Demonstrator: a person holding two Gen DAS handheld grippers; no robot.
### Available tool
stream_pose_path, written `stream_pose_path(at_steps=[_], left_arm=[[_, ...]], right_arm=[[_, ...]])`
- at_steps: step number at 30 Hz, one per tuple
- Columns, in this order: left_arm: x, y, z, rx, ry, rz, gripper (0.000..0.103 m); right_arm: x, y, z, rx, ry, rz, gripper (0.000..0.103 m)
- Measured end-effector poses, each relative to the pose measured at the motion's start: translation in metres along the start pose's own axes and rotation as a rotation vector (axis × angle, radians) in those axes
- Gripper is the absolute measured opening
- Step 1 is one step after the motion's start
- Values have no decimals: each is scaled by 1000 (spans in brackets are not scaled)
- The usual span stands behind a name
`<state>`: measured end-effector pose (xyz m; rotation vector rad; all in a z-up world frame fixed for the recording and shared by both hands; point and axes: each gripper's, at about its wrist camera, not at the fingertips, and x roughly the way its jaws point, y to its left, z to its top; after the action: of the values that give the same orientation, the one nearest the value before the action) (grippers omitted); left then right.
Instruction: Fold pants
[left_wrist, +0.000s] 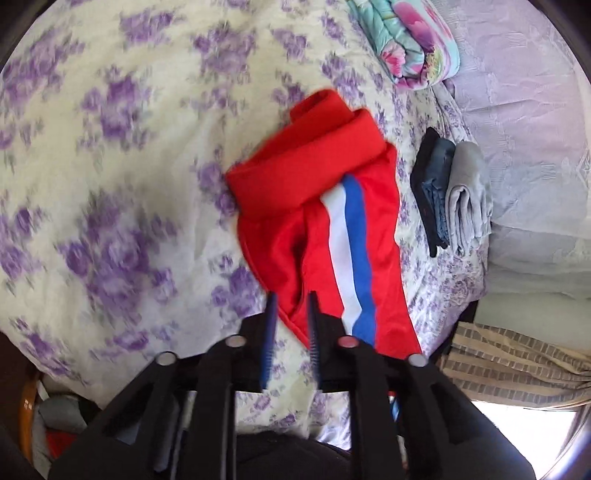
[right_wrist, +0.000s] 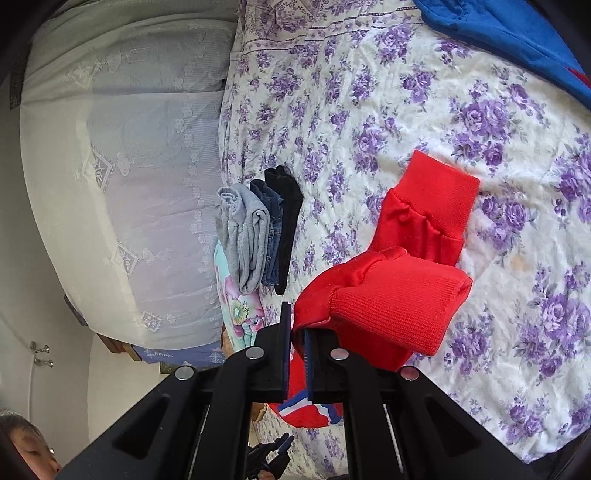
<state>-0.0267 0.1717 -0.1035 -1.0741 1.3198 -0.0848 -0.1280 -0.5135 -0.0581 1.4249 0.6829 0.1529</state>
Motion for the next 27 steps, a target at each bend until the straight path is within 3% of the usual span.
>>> stream_pose_path(at_steps=[2, 7, 9, 15, 20, 22, 27], left_arm=[[15, 0, -10, -1, 32, -24, 34], [55, -5, -27, -4, 118, -113, 40], [65, -9, -29, 6, 108, -126, 49], [84, 3, -21, -89, 52, -170, 49], [74, 17, -9, -180, -36, -198, 32], [68, 18, -7, -167, -43, -189, 15], [25, -4, -9, -60, -79, -193, 8]], right_arm=[[1, 15, 2, -29, 4, 33, 6], [8, 58, 6, -103, 34, 105, 6], [10, 73, 6, -133, 44, 113, 6], [5, 90, 4, -157, 60, 113, 6], [-5, 75, 8, -124, 48, 94, 6], [-6, 65, 10, -98, 41, 92, 6], [-6, 39, 13, -25, 23, 84, 6]])
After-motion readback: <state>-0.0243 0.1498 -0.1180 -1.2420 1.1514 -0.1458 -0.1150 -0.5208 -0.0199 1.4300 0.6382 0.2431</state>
